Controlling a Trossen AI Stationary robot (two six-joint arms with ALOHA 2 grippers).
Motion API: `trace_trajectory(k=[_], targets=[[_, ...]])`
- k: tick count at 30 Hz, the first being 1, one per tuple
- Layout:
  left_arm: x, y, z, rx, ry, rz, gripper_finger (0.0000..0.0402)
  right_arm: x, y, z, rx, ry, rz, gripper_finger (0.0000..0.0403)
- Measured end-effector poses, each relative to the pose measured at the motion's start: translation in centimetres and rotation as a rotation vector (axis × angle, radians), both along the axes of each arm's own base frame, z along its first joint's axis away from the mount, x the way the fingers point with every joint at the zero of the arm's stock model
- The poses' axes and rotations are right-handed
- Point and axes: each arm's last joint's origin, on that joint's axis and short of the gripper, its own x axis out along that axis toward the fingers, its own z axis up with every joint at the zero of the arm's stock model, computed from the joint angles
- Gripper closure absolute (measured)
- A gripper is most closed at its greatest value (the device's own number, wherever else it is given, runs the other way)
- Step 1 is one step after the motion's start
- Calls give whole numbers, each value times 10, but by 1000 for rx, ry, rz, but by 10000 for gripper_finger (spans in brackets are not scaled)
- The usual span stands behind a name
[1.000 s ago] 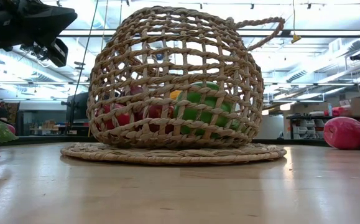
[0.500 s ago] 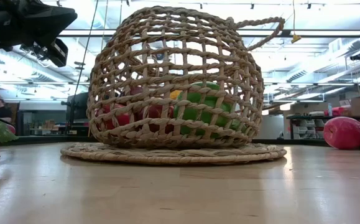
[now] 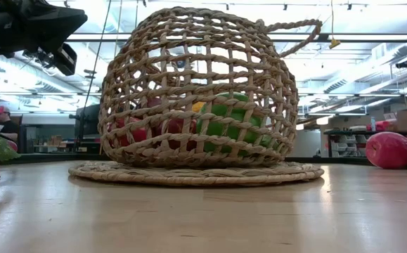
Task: Build produce basket
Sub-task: Put the green pear into the brown basket
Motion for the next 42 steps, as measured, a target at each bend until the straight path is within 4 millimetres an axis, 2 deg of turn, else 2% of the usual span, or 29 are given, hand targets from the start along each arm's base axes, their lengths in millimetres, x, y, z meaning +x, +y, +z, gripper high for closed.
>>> trace_trajectory(k=[6,10,16,22,33,42], targets=[[0,0,0,0,0,0,373,2,-3,-2,-38,24,-37,144],[0,0,0,0,0,0,369,6,-2,-8,-96,104,-63,144],[0,0,0,0,0,0,368,16,-9,-16,-145,433,-92,144],[0,0,0,0,0,0,373,16,-33,-25,-165,707,-172,144],[0,0,0,0,0,0,370,9,-81,-58,100,1054,-170,144],[0,0,0,0,0,-1,367,-2,-104,-79,307,1271,-110,144]])
